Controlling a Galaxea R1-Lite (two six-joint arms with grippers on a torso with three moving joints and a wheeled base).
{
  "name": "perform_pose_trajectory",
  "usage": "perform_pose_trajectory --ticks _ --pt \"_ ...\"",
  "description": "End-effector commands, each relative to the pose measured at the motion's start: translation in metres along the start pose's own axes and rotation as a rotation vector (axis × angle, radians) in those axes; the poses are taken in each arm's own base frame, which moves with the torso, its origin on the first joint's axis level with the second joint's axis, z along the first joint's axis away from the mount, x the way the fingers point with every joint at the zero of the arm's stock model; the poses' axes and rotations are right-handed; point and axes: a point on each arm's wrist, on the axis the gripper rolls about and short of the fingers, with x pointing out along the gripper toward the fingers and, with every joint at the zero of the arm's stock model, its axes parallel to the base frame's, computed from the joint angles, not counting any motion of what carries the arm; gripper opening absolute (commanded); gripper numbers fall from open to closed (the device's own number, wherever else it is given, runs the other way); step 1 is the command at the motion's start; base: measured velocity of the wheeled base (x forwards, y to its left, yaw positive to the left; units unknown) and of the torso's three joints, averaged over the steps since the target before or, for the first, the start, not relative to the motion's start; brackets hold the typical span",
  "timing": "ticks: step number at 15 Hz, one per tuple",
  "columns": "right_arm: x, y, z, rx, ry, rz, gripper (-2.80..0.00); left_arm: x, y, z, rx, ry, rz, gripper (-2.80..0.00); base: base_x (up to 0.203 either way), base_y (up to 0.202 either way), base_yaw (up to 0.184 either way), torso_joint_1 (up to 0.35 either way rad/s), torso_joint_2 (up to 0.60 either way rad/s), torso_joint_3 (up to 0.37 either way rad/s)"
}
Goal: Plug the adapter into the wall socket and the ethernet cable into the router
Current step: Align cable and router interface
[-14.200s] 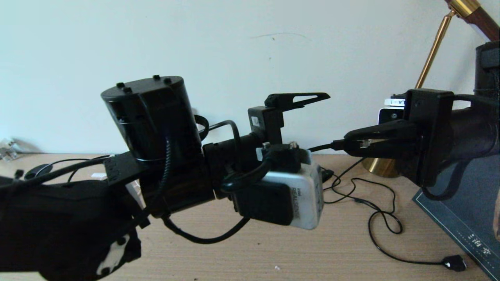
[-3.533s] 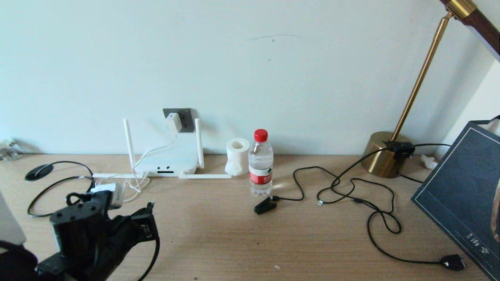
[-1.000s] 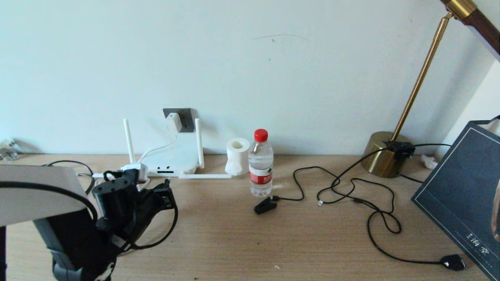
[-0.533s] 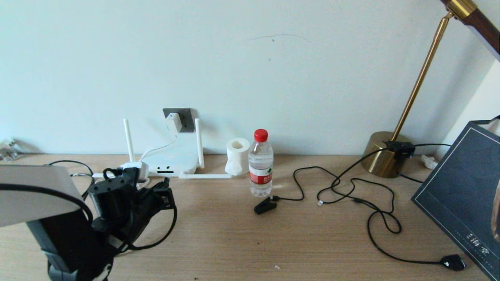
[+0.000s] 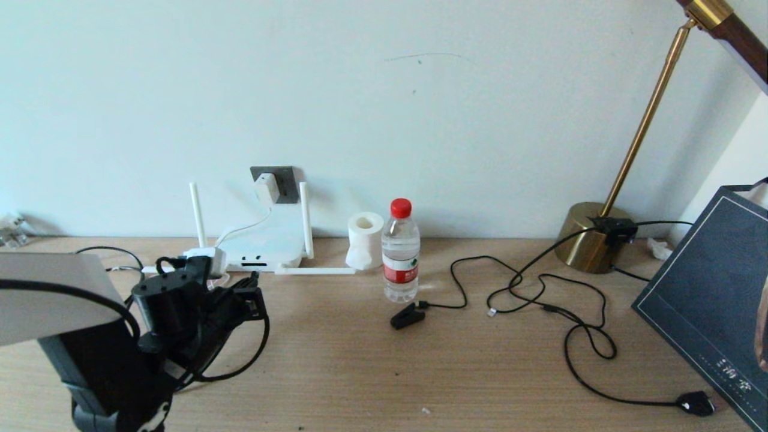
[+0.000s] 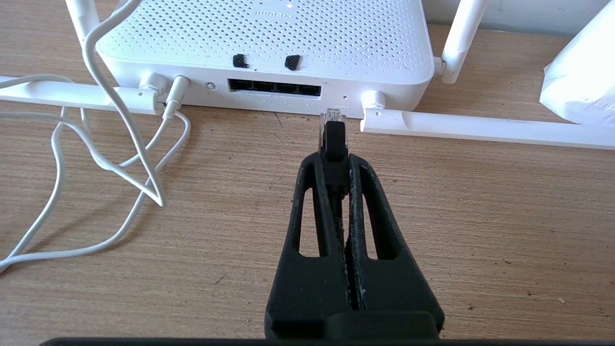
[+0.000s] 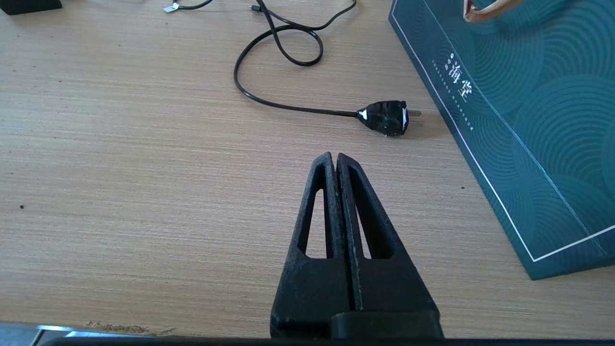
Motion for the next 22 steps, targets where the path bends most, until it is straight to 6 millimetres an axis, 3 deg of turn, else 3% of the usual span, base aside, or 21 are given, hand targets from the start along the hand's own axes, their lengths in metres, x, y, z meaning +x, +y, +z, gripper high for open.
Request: perform_pose_trajectory --ticks 1,15,22 --pt "0.0 0.0 0.0 0.0 0.003 0.002 -2.8 0.001 0.0 -0.001 0.0 0.001 0.0 -2.8 0.0 0.0 0.0 0.0 0.0 0.0" --pt "0.0 0.0 0.0 -0.001 0.003 0.002 -2.8 0.023 0.006 0.004 0.005 0.079 -0.005 -2.8 0.0 0.0 0.0 0.0 0.0 0.0" --pt "0.0 0.0 0.0 -0.001 0.003 0.002 -2.8 0.024 0.007 0.006 0.025 0.072 -0.002 -2.8 0.0 0.0 0.0 0.0 0.0 0.0"
